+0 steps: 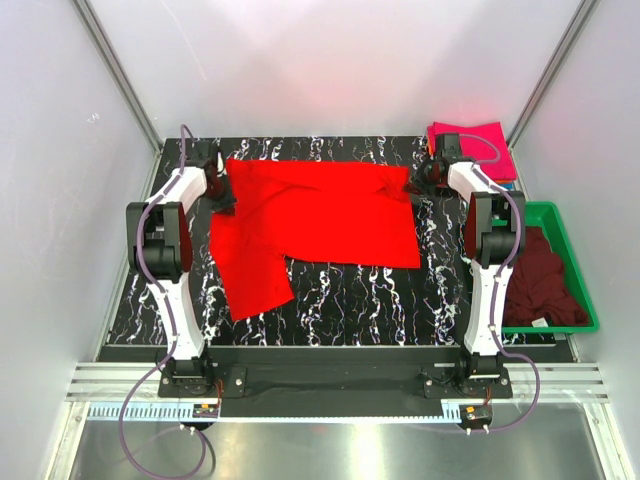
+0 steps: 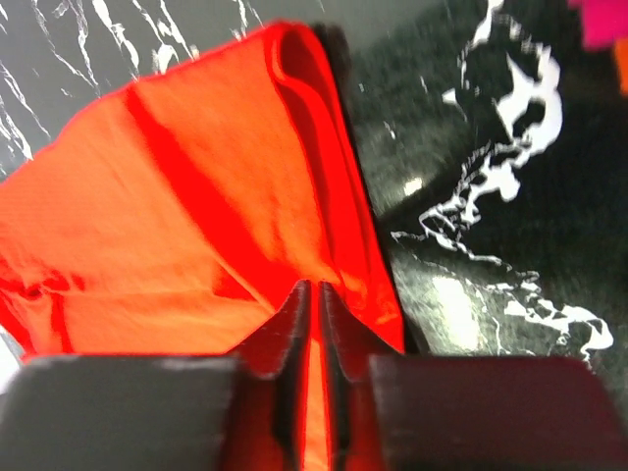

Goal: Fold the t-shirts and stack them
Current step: Fold the tshirt

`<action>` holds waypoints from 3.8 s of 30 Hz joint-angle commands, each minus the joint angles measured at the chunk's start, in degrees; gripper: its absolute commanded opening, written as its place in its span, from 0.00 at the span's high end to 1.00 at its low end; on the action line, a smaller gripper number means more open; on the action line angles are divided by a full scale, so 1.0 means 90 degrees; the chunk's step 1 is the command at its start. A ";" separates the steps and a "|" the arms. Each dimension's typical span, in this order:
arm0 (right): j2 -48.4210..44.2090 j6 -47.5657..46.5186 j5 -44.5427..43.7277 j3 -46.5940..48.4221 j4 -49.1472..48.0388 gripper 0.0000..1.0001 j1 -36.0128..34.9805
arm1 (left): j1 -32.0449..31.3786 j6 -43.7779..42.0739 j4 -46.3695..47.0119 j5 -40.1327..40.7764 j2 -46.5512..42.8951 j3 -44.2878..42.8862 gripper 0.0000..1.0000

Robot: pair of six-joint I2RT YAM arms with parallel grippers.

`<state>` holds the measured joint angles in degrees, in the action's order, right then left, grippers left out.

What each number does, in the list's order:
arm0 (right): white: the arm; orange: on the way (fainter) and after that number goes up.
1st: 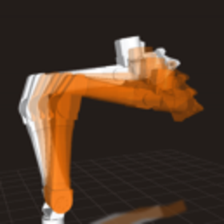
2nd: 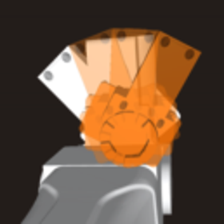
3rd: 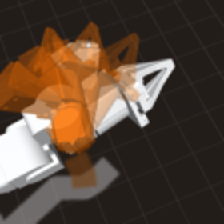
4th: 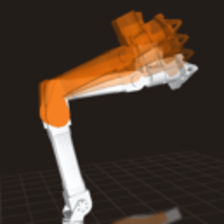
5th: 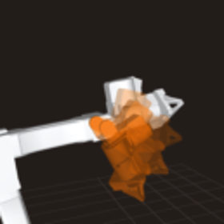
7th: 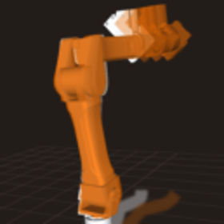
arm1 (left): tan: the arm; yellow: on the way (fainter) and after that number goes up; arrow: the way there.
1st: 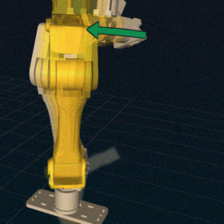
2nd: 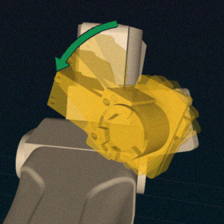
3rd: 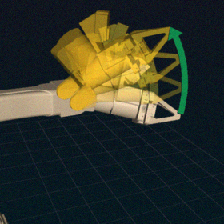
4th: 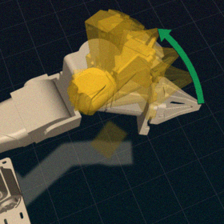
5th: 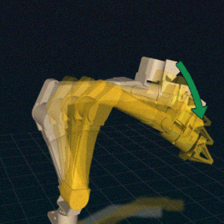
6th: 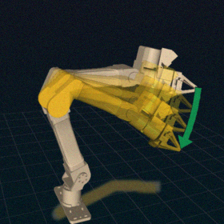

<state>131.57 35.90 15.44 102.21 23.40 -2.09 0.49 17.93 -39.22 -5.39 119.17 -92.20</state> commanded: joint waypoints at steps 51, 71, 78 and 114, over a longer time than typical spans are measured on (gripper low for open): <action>0.0791 -0.1606 -0.0241 0.1533 -0.0022 1.00 0.0193 | -0.0025 -0.0313 -0.0378 0.1233 0.0411 -0.0390 1.00; -0.0185 -0.1108 0.0168 0.0645 0.0194 0.61 0.0193 | -0.0025 -0.0284 -0.0739 0.1165 -0.0009 -0.1015 0.86; -0.0253 -0.0835 0.0598 0.0460 0.0135 0.61 0.0193 | -0.0016 -0.0225 -0.0349 0.0755 -0.0293 -0.0225 0.62; 0.0127 -0.1254 0.0150 0.0566 0.0281 1.00 0.0193 | -0.0025 -0.0459 -0.0778 0.1537 0.0372 -0.0918 1.00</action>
<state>133.16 27.16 18.48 103.81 25.50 -0.51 0.08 14.76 -45.25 5.65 123.87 -98.39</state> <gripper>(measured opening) 0.011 0.012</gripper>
